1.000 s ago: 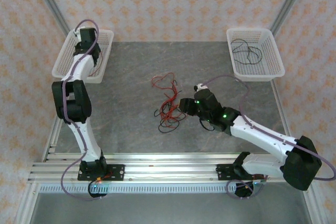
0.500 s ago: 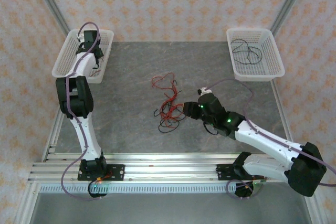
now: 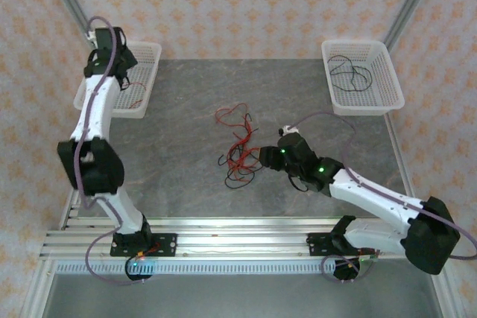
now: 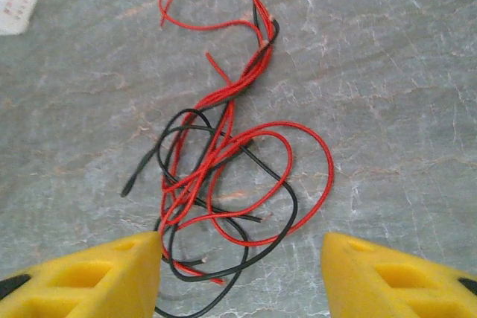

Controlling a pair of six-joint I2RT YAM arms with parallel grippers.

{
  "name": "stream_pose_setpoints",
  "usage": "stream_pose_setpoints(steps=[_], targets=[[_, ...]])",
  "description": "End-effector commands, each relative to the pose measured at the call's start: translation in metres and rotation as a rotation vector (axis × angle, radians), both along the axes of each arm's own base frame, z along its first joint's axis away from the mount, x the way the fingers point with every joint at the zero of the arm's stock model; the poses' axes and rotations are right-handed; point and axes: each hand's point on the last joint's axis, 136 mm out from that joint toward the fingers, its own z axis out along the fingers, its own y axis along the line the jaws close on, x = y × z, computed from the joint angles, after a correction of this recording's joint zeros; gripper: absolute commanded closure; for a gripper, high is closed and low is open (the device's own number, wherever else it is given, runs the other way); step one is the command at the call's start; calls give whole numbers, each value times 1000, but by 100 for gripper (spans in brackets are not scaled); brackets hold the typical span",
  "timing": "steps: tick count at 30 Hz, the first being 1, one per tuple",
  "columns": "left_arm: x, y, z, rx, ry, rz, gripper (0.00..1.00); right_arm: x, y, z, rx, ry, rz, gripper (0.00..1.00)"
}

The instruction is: Untangle the cables

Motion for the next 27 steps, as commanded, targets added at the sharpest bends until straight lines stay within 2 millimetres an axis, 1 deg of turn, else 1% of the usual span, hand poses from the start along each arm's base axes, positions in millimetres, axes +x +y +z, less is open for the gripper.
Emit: stream_pose_setpoints(steps=[1,2,3,6,8,11,13,16,20,23,27], targets=[[-29,-34,8,-73,-21,-82,55,13,9,9,10,-9,-3,42],[-39,-43,12,-73,-32,-98,55,15,13,5,5,8,2,42],[-47,-53,12,-72,-31,-118,55,18,16,3,2,19,6,43],[-70,-84,6,-77,-12,-188,56,23,34,-2,12,56,49,43],[-87,-105,0,-84,-2,-234,56,25,50,-5,46,89,81,44],[-110,-129,-8,-95,-19,-274,56,26,76,-9,108,133,111,44],[-125,-139,-12,-107,-30,-286,56,27,90,-16,147,179,108,44],[-146,-146,-21,-116,-23,-299,56,32,104,-27,188,227,82,44],[-169,-142,-33,-93,7,-280,57,39,117,-36,215,256,58,44],[-182,-141,-37,-100,4,-283,57,43,126,-39,229,266,53,45],[-193,-142,-41,-116,0,-292,58,46,136,-48,226,280,51,49]])
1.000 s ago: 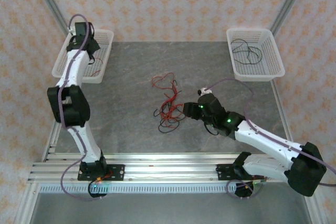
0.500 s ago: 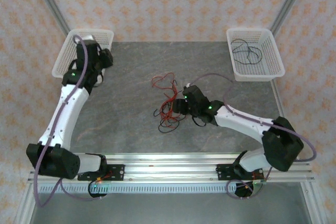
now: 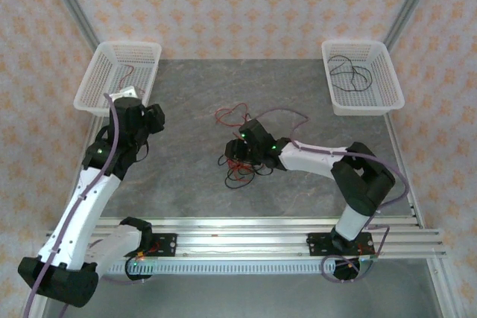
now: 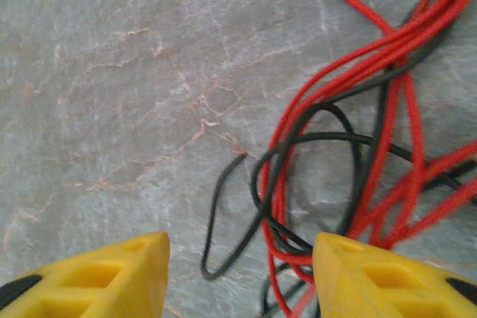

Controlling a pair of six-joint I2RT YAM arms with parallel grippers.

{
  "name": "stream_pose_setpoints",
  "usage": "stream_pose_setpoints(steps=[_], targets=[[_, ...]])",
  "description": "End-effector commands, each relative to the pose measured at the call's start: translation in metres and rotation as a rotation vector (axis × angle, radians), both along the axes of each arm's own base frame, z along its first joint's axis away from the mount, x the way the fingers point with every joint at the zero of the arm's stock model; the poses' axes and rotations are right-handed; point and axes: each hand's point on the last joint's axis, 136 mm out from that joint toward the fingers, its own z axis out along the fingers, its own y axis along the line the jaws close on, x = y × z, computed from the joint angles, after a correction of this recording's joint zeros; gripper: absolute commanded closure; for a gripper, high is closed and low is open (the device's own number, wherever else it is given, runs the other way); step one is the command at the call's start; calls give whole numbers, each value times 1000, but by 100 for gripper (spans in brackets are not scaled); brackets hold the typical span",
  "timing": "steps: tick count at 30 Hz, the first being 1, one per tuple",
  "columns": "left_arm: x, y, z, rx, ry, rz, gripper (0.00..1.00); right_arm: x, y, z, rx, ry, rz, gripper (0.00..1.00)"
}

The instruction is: Untangle the cables

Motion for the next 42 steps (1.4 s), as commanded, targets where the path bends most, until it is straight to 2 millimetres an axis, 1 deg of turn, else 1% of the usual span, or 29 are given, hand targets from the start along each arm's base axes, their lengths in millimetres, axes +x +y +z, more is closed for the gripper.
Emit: stream_pose_setpoints(steps=[1,4,8,10,14,16,18,21,23,27,29,30,32,35,38,42], targets=[[-13,2,-11,-4,33,15,58,10,17,8,42,-12,-15,50],[-17,3,-14,-2,39,16,58,14,19,0,28,-9,-22,54],[-17,0,-14,-5,41,1,59,17,20,-6,1,-8,-23,60],[-16,-1,-13,-8,37,-4,59,18,18,-8,-12,-13,-24,68],[-16,-3,-13,-8,38,-12,60,22,17,-5,-23,-31,-37,92],[-17,-5,-13,-9,42,-19,61,23,15,-2,-23,-44,-43,98],[-18,-8,-15,-15,46,-31,62,25,13,5,-28,-64,-45,100],[-21,-16,-20,-36,49,-56,63,27,15,27,-12,-128,-14,100],[-23,-22,-24,-54,50,-73,64,28,15,50,-8,-193,18,100],[-24,-42,-38,-103,58,-121,66,26,15,105,9,-329,100,100],[-25,-55,-45,-119,60,-148,66,23,14,137,20,-403,143,100],[-25,-61,-48,-115,58,-164,66,21,13,149,19,-428,161,100],[-24,-76,-53,-149,54,-177,66,16,11,175,21,-488,202,100],[-20,-104,-58,-170,51,-236,66,10,8,205,16,-559,254,100],[-16,-136,-63,-154,55,-293,66,9,5,232,12,-622,266,100],[-11,-174,-71,-107,63,-348,66,10,1,258,16,-674,257,100]])
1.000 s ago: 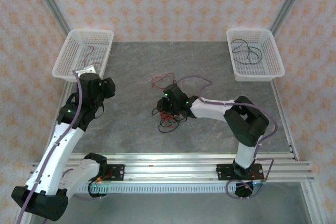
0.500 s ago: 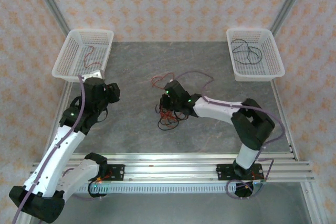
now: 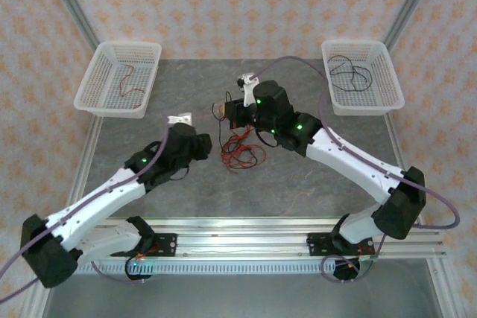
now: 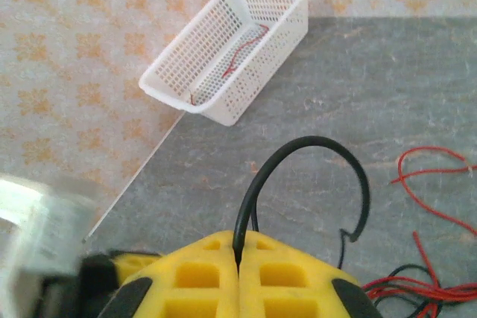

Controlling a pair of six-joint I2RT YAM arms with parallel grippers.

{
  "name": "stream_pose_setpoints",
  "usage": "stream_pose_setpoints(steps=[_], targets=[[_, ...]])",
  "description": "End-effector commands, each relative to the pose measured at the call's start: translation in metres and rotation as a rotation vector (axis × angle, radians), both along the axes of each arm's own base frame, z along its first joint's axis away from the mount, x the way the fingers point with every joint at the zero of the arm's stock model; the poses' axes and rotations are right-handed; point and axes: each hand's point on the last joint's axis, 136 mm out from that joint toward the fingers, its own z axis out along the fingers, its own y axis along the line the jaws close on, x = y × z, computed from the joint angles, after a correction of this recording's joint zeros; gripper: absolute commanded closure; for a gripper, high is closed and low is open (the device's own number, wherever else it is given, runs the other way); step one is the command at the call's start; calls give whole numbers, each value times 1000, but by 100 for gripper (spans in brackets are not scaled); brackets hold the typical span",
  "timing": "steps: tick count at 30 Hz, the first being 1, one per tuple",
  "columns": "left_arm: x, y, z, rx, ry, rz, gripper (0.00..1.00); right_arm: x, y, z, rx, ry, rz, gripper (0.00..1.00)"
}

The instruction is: Untangle the cables

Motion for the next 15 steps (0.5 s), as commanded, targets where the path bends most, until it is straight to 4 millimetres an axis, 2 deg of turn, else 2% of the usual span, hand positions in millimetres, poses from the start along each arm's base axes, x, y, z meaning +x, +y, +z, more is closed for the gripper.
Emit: stream_pose_setpoints(steps=[1,4,7,15], targets=[[14,-27,15,-14,-75,12,66,-4,-7,21,-35,-64,5,100],[16,-44,9,15,-79,0,67,-4,-11,36,-15,-88,-14,100],[19,-49,3,22,-78,17,67,-4,-17,53,14,-109,-42,100],[26,-35,-3,41,-122,106,67,-3,-38,103,94,-168,-133,100]])
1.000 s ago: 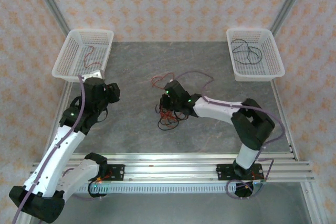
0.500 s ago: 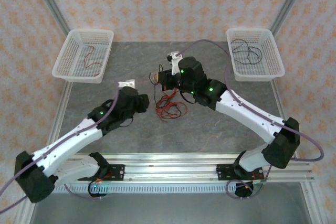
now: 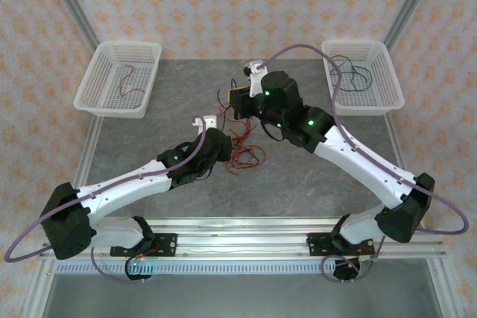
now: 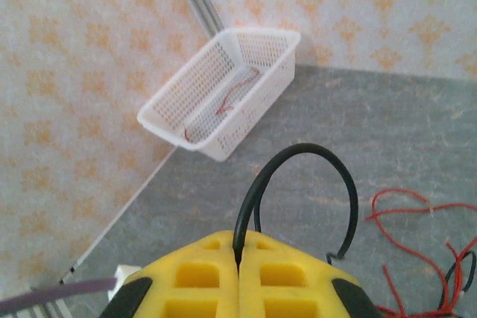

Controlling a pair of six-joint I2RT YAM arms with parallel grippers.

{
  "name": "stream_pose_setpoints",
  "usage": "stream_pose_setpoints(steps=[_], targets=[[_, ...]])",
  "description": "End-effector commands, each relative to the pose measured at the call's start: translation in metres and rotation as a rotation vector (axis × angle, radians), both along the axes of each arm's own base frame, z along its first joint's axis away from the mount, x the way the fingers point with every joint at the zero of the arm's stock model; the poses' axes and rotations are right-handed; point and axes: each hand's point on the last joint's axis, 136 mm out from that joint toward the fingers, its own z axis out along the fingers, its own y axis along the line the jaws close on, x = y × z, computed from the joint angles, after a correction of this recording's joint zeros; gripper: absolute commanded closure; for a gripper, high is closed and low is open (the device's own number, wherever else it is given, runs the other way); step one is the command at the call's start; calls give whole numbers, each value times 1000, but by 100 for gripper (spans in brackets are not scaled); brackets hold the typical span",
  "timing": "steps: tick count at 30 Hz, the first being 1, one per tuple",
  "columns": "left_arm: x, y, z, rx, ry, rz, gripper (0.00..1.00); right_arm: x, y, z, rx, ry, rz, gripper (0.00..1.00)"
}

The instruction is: Untangle the cables

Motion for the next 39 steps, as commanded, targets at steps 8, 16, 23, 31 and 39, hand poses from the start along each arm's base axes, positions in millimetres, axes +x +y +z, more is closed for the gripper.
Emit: stream_pose_setpoints(steps=[8,16,23,31,39], targets=[[8,20,3,-19,-83,117,67,-3,-42,93,99,-139,-157,100],[-1,41,17,-84,-131,142,58,10,-72,125,133,-192,-227,100],[-6,60,14,-114,-127,176,57,20,-102,170,156,-279,-307,100],[-6,56,14,-136,-129,157,57,25,-115,212,167,-349,-347,100],[-6,43,14,-180,-132,102,57,31,-125,230,157,-396,-404,100]])
